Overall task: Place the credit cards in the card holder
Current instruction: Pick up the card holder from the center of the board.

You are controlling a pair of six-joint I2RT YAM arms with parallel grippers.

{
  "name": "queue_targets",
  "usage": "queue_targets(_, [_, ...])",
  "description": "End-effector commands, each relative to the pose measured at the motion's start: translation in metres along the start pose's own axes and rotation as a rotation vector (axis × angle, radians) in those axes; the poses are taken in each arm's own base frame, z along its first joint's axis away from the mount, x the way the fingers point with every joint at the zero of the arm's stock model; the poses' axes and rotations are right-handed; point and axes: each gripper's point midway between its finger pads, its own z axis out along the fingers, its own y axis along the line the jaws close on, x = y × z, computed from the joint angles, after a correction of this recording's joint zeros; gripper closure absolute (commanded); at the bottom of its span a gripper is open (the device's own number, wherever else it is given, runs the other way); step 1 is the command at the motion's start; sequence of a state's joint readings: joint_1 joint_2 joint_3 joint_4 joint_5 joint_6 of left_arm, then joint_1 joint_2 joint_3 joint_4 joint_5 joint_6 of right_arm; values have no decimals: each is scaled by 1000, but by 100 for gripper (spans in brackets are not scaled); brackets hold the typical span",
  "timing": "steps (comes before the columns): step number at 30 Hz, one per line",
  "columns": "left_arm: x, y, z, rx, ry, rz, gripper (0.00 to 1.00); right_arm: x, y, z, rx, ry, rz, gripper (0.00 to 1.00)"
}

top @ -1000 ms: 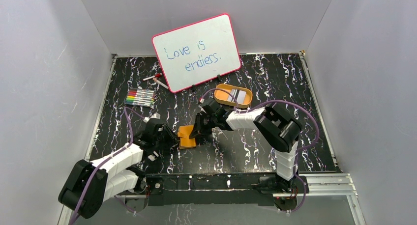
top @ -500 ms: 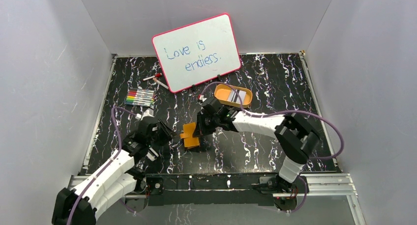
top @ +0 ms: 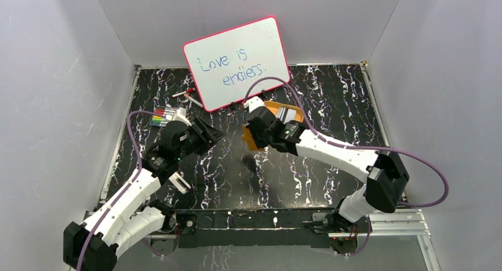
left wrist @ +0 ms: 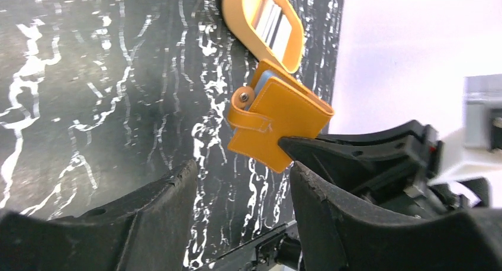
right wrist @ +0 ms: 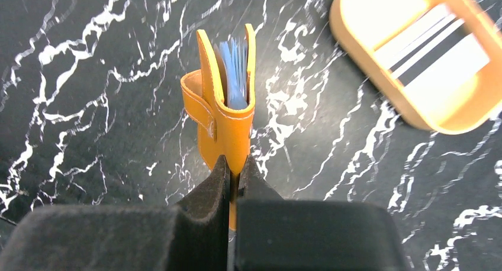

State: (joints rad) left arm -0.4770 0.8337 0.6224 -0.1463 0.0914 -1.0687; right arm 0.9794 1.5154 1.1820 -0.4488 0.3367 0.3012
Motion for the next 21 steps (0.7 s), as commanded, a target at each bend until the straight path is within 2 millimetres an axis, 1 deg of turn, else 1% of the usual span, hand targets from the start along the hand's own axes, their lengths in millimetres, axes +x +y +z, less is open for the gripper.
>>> queue_targets(1, [-5, -55, 0, 191, 0, 44, 43, -71, -17, -46, 81, -222, -18, 100])
queue_targets(3, [-8, -63, 0, 225, -53, 137, 42, -82, -16, -54, 80, -218, 48, 100])
queue_targets(4, [-9, -66, 0, 236, -79, 192, 42, -83, -16, -56, 80, -197, 76, 100])
queue_targets(6, [-10, -69, 2, 235, -135, 343, 41, -91, -17, -59, 64, -178, 155, 100])
queue_targets(11, [4, -75, 9, 185, -246, 666, 40, -104, -22, -64, -14, -159, 366, 100])
queue_targets(13, [4, -84, 9, 162, -337, 776, 38, -106, -23, -63, -23, -151, 433, 100])
queue_targets(14, [7, -90, 7, 169, -373, 833, 35, -107, -24, -64, -22, -147, 459, 100])
queue_targets(16, [13, -101, 4, 185, -434, 941, 23, -109, -25, -65, -28, -146, 504, 100])
queue_targets(18, [18, -111, 6, 190, -458, 1064, 20, -111, -25, -67, -36, -146, 543, 100])
queue_targets(21, [21, -122, 9, 176, -482, 1245, 19, -113, -23, -72, -62, -140, 602, 100])
